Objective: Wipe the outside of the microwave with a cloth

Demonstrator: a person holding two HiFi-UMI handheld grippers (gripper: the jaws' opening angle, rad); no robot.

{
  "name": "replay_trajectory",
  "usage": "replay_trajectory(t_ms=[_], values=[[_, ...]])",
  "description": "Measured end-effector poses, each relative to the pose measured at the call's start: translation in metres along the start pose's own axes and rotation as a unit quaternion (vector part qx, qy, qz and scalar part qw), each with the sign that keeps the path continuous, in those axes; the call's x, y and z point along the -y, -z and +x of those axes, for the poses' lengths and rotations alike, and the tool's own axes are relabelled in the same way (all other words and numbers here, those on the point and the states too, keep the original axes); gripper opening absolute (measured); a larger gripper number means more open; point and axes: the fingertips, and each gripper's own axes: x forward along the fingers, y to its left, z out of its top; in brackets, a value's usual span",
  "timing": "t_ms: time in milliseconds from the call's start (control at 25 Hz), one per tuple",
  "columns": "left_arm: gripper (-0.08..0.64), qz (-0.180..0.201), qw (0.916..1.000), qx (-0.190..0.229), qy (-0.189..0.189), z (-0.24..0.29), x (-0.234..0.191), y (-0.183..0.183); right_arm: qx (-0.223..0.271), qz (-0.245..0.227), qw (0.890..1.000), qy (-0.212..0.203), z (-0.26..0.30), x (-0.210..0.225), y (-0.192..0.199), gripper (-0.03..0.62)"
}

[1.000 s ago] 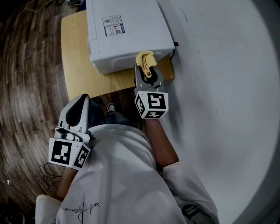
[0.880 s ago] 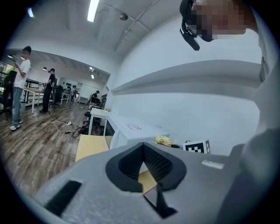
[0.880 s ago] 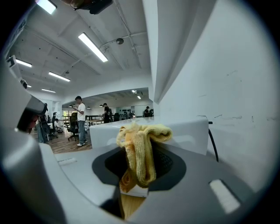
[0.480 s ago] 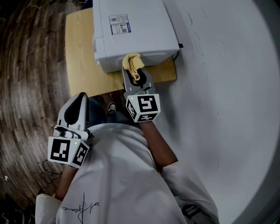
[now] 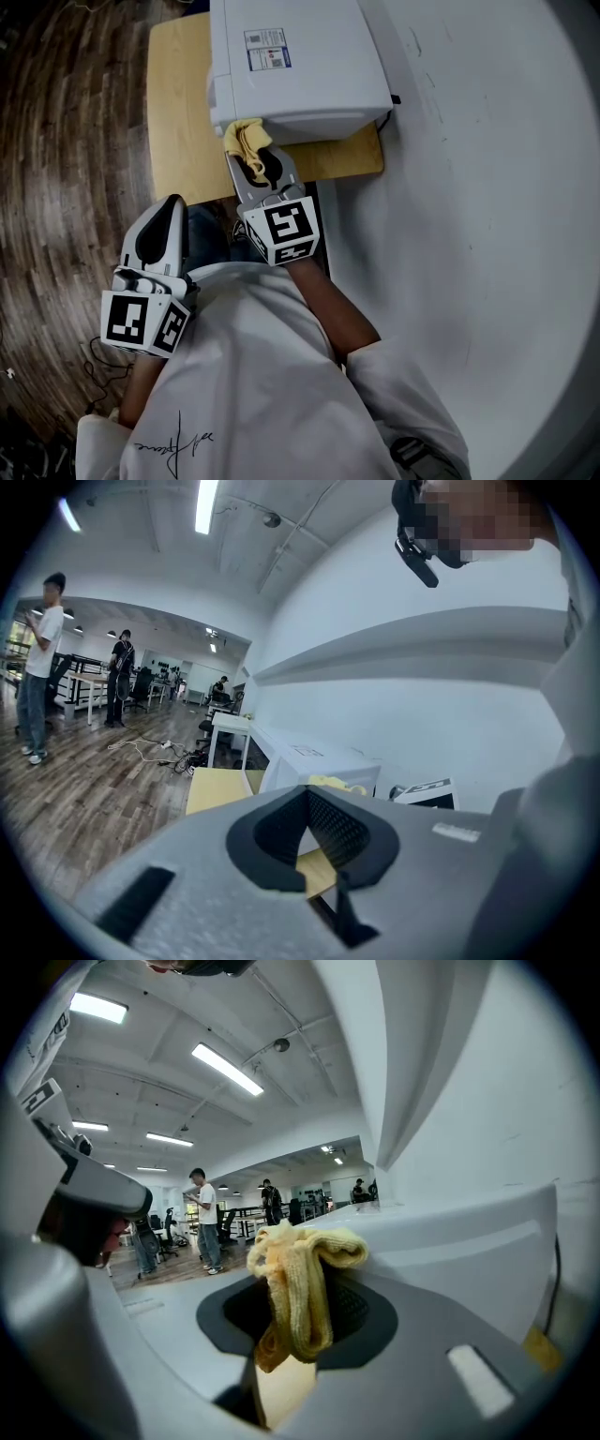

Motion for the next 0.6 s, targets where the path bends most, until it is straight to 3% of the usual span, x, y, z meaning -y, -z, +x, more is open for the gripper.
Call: replay_trajectory(t_ms=[280,600], values=[[-0.009,-0.013,0.9999,0.004,-0.003,-0.003,-0.001,0.0,-0.01,-0.006,0.996,-0.084,-0.005,-0.033,0.001,0.12],[-0.009,-0.023,0.9997,0.004,0.008,0.002,0.003,0.001,-0.02,0.006,0.998,-0.051,-0.033,-0.001,0.008,0.12]])
